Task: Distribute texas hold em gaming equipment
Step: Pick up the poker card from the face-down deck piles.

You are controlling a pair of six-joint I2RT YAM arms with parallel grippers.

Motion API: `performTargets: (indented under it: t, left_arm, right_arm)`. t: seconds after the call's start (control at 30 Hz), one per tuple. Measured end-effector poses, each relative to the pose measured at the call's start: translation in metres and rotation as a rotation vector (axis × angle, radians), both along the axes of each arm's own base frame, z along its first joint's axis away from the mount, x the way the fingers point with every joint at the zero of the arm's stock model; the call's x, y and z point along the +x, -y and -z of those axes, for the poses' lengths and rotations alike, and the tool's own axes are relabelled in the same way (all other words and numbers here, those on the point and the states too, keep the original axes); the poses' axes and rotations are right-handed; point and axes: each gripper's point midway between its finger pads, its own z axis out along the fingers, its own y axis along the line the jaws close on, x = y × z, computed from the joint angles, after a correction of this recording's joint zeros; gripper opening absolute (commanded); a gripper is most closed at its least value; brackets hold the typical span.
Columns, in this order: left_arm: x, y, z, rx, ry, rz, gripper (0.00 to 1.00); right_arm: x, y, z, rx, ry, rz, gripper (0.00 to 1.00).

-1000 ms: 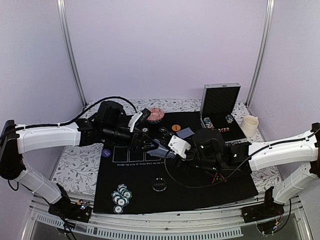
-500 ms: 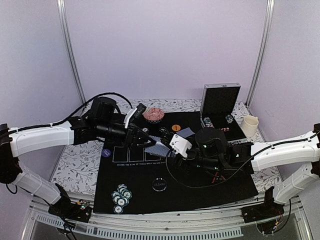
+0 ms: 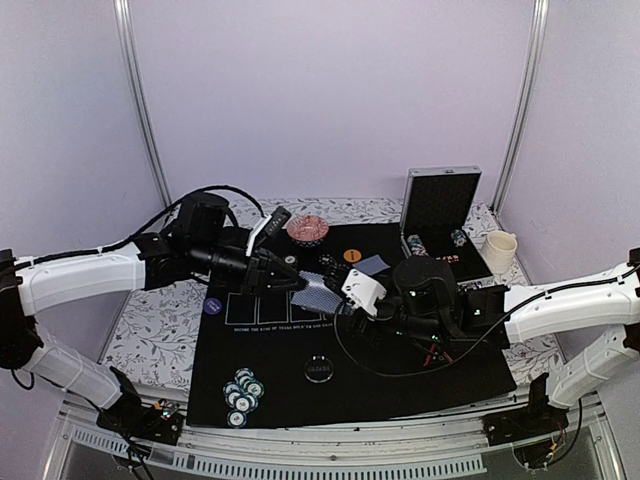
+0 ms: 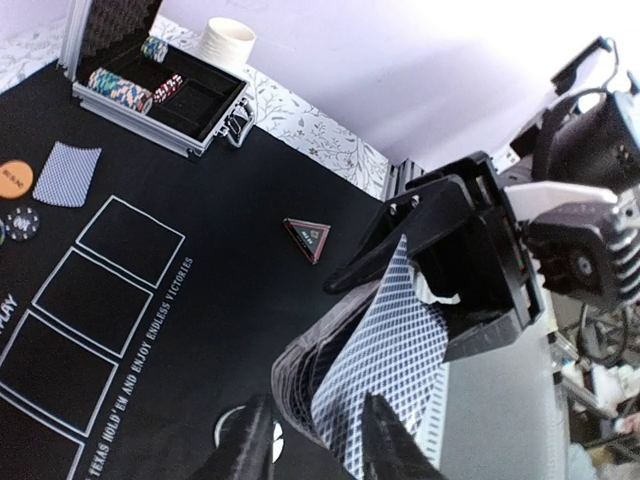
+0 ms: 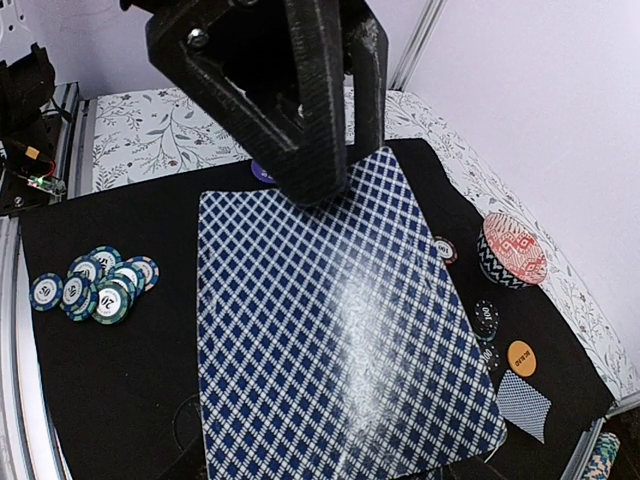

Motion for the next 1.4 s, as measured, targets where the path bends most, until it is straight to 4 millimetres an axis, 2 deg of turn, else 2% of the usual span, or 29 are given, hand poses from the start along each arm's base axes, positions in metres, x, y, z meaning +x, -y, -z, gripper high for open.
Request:
performTargets:
  t: [0.13, 0.33, 0.53, 0.7, 0.83, 1.03, 1.1, 1.3, 1.4]
  left_arm:
    - [0.000, -0.001, -0.002, -0.007, -0.001, 0.002, 0.01]
    - [-0.003, -0.002, -0.003, -0.016, -0.011, 0.018, 0.00]
    - [-0.004, -0.007, -0.013, -0.048, -0.013, 0.013, 0.00]
    - [0.005, -0.027, -0.017, -0.088, -0.054, -0.042, 0.00]
    - [0.014, -0.044, -0.012, -0.093, -0.113, -0.103, 0.00]
    - [0.029, -0.093, -0.001, -0.021, -0.176, -0.324, 0.00]
    - [0.037, -0.113, 0.012, 0.018, -0.217, -0.428, 0.00]
    - [0.024, -0.161, 0.105, 0.215, -0.466, -0.653, 0.00]
    - [0.025, -0.185, 0.129, 0.267, -0.539, -0.757, 0.00]
  right_arm:
    - [0.000, 0.001, 0.001, -0.003, 0.000, 0.002, 0.49]
    - [0.001, 0.004, 0.002, -0.003, 0.003, 0.011, 0.48]
    - [0.001, 0.010, 0.000, 0.002, 0.011, 0.025, 0.49]
    - [0.001, 0.015, 0.008, -0.014, 0.006, 0.038, 0.49]
    - [0.004, 0.024, 0.015, -0.021, -0.004, 0.060, 0.48]
    - [0.007, 0.037, 0.022, -0.026, -0.014, 0.085, 0.48]
    - [0.007, 0.038, 0.021, -0.025, -0.013, 0.084, 0.48]
    - [0.007, 0.037, 0.018, -0.014, -0.006, 0.081, 0.48]
    - [0.006, 0.037, 0.017, -0.012, -0.007, 0.077, 0.48]
